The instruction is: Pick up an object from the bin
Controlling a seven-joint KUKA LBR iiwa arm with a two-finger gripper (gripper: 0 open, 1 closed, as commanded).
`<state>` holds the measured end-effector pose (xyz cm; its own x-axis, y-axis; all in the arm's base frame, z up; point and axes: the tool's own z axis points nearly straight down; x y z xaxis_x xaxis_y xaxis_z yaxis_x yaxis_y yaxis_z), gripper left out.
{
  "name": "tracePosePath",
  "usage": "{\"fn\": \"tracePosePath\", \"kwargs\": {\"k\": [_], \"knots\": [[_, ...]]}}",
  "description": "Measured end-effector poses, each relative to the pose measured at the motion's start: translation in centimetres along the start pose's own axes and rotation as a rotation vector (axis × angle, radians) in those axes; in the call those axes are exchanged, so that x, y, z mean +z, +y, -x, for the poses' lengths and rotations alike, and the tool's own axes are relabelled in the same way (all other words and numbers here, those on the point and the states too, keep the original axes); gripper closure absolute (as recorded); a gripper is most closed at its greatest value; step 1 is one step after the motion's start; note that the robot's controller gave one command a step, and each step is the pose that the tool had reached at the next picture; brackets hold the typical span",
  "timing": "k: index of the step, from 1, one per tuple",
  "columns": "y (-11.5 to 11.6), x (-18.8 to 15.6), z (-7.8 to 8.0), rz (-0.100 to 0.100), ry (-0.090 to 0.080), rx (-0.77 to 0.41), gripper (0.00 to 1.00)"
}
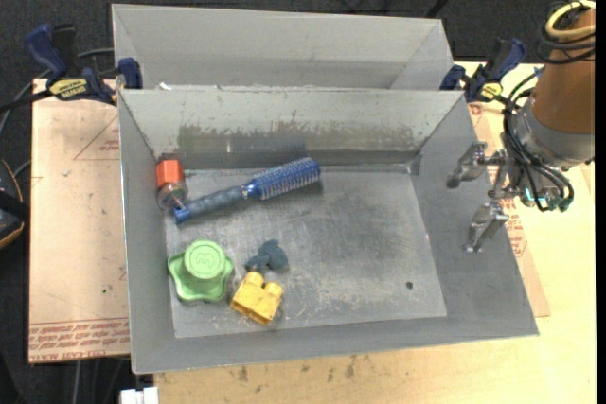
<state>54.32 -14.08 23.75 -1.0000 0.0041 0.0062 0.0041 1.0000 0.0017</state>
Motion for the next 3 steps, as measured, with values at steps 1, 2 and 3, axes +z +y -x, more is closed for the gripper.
{"fn": "tracePosePath", "kwargs": {"k": [1, 2, 3], "knots": [[8.1, 11.9, 0.1, 0.003, 0.0, -0.152, 0.0], [19.1, 7.0, 2.5, 0.003, -0.01, 0.305, 0.0], [26.0, 14.4, -2.8, 0.002, -0.021, 0.04, 0.0]]}}
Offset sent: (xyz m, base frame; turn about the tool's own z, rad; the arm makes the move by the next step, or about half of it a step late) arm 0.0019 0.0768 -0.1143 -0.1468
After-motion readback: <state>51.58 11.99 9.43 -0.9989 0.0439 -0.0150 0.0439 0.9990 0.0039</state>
